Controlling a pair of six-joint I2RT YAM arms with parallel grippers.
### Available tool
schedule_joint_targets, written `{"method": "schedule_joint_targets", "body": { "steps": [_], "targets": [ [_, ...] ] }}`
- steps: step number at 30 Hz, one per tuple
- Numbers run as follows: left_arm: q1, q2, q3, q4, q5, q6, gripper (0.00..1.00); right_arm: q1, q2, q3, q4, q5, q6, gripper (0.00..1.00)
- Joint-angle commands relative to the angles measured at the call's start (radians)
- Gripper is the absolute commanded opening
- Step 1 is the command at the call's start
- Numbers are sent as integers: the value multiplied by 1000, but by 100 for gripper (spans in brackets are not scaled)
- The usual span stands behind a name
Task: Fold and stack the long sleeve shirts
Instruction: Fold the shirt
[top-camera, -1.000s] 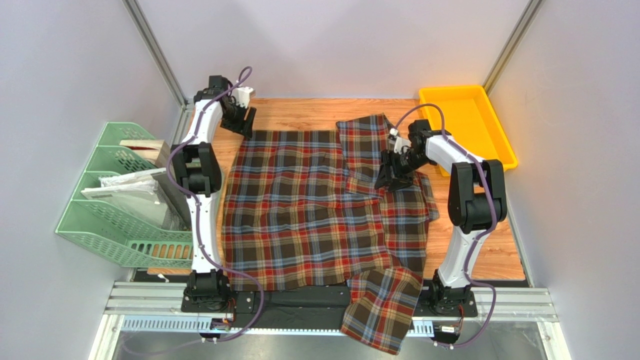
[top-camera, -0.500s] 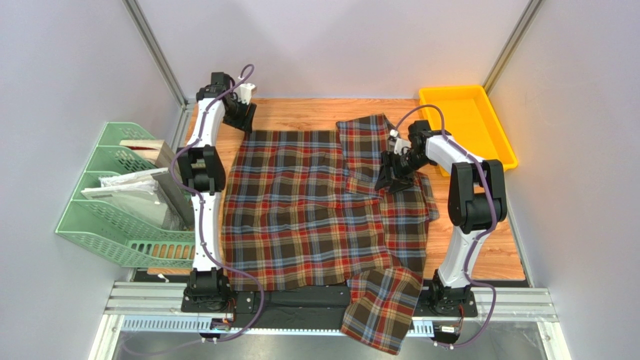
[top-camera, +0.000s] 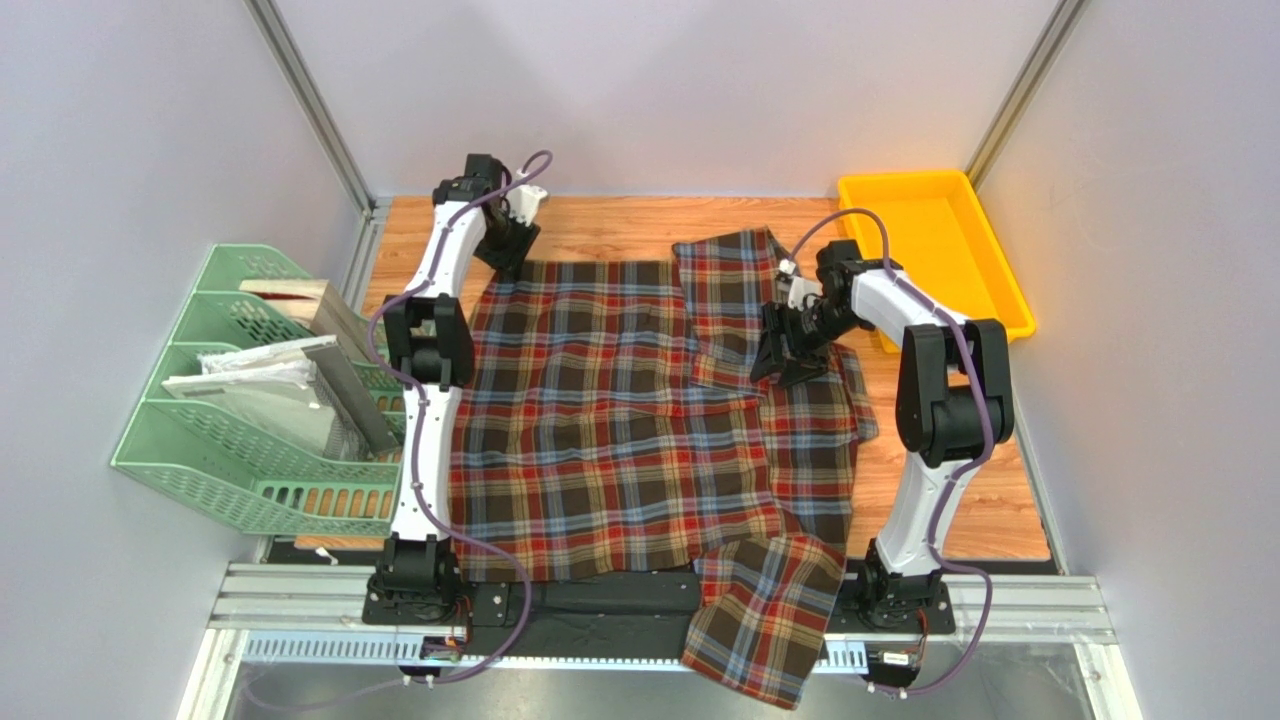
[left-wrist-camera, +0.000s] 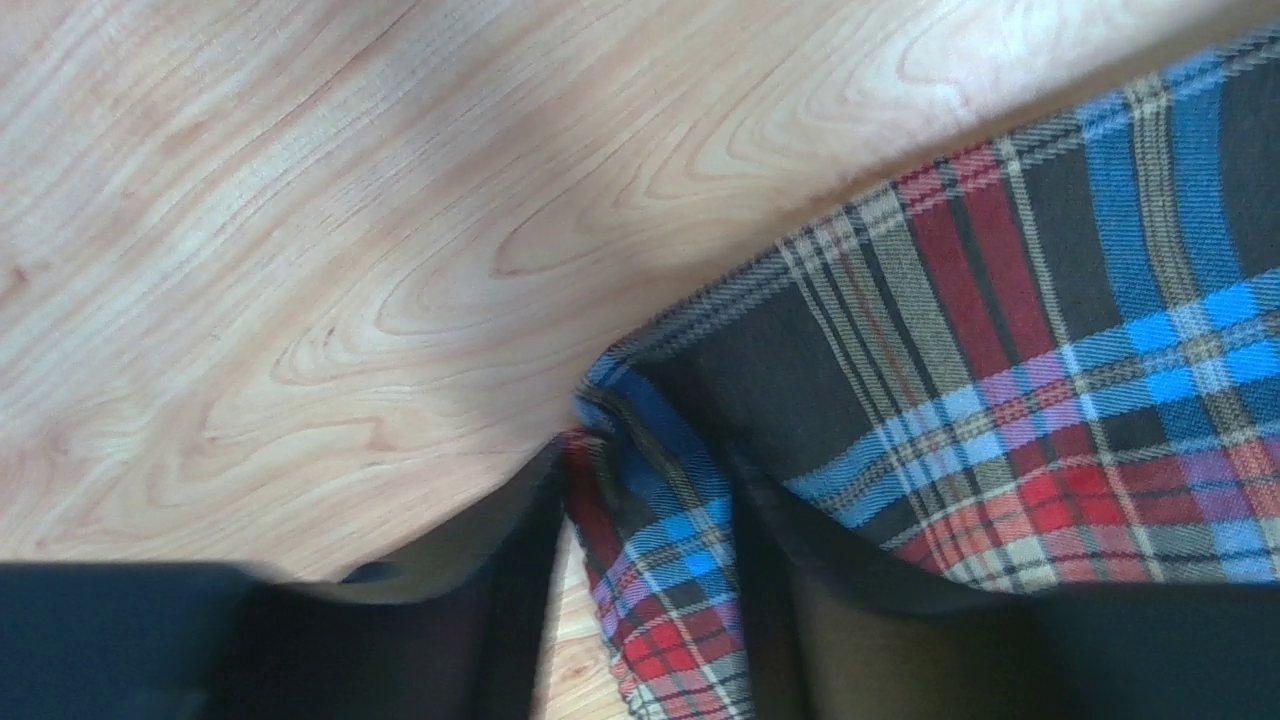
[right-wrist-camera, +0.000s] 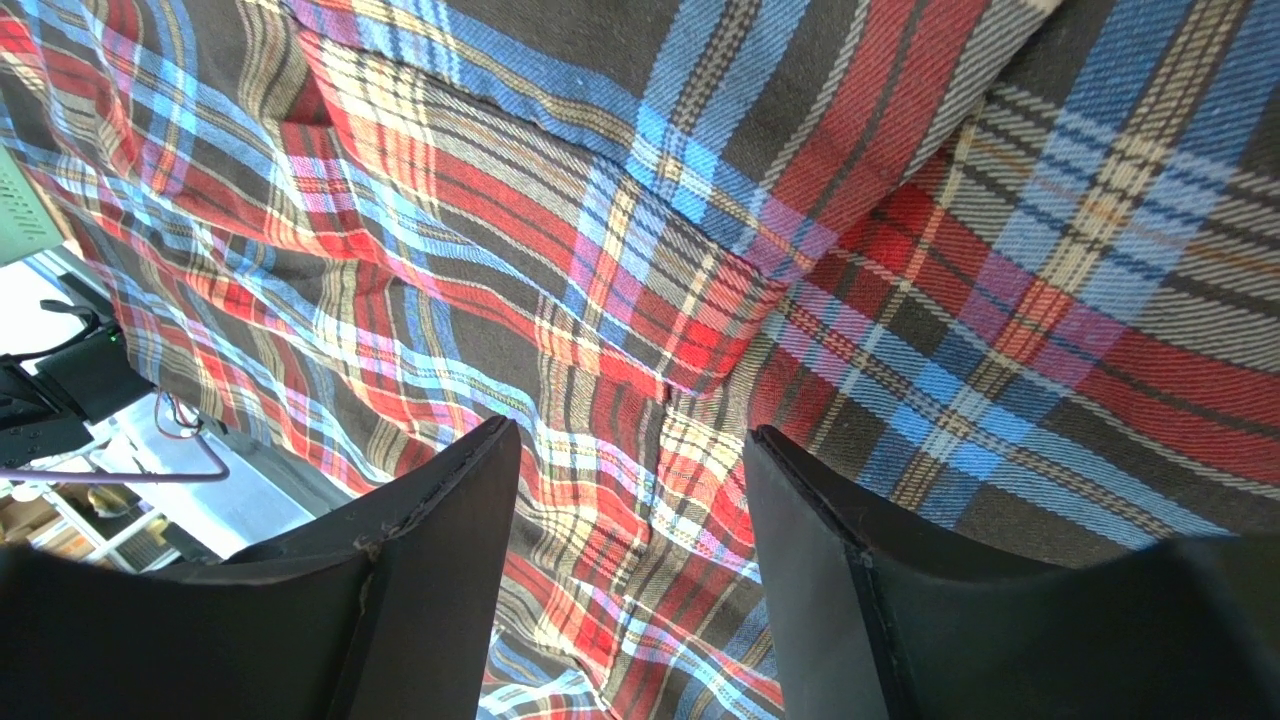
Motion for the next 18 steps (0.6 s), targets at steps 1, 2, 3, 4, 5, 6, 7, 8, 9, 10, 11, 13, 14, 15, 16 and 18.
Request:
{"method": "schedule_joint_targets", "body": {
  "steps": [1,2,3,4,5,6,7,8,9,10,11,13,14,15,16,18],
  "targets": [
    [-5,26,36,-58,-26,38,40,-4,-25,45,-3,6,-16,62],
    [-4,23,33,-59,-21,41,37,-4,-26,45,-6,4,-18,62],
    [-4,20,25,-56,-18,38,33,-4,-28,44,-5,0,-19,62],
    [-4,14,17,-49,-20,38,33,-4,-29,42,-5,0,-16,62],
    [-4,6,7,-44,-18,38,31,-4,-33,39,-5,-6,-16,62],
    [-4,5,2,-38,-18,38,30,-4,-33,38,0,-15,-12,62],
    [-2,3,-1,-35,-20,36,30,-4,-34,33,3,-23,0,62],
    [-4,3,0,-38,-21,38,29,-4,-33,26,21,-31,8,62],
    [-4,3,0,-38,-18,38,29,-4,-31,21,34,-48,10,62],
    [-4,3,-1,-38,-20,38,28,-4,-29,19,46,-55,36,63],
    [-4,3,-1,-38,-20,36,28,-4,-25,18,67,-60,57,62],
    [-4,2,-1,-38,-20,38,28,-4,-8,27,77,-62,66,63],
    [-4,3,-3,-38,-20,38,27,-4,0,32,81,-60,71,63],
    [-4,1,-3,-36,-18,38,27,-4,10,36,83,-55,74,63],
    [-4,1,-3,-39,-18,38,27,-4,18,36,86,-52,77,62],
    [-4,1,-3,-38,-18,38,26,-2,42,45,94,-48,85,63]
  ]
}}
